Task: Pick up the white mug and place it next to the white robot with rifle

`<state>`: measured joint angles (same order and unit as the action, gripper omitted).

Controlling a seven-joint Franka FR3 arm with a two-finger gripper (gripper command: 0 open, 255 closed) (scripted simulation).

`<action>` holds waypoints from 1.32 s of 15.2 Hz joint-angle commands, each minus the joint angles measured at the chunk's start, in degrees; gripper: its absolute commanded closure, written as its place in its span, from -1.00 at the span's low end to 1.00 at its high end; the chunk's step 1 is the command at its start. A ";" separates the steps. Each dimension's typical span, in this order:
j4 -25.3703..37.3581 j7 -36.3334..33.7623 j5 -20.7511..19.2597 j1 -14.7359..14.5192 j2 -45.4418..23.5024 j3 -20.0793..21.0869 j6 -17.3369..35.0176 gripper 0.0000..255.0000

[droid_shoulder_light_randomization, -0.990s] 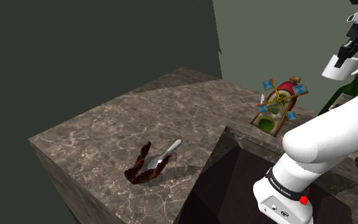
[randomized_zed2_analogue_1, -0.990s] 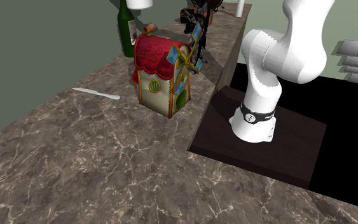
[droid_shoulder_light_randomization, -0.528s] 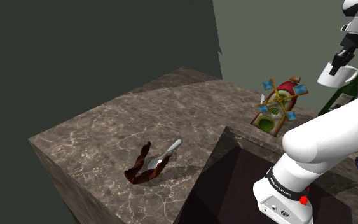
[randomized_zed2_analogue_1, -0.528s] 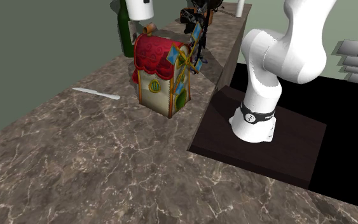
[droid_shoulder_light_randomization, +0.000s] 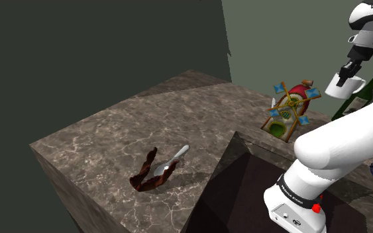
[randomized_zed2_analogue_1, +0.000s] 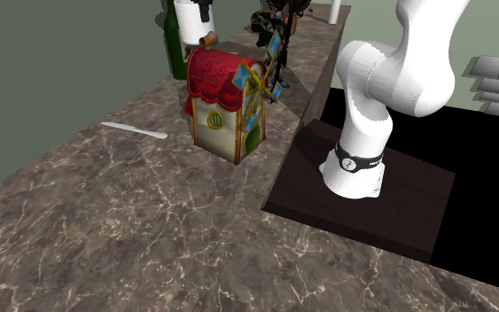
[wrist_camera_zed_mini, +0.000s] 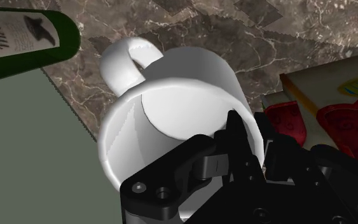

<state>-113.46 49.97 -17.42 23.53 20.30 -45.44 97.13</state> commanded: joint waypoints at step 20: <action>-14.25 -0.40 -0.79 0.21 -2.34 -4.14 16.50 1.00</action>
<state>-127.10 49.52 -18.35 23.85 18.39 -49.25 112.59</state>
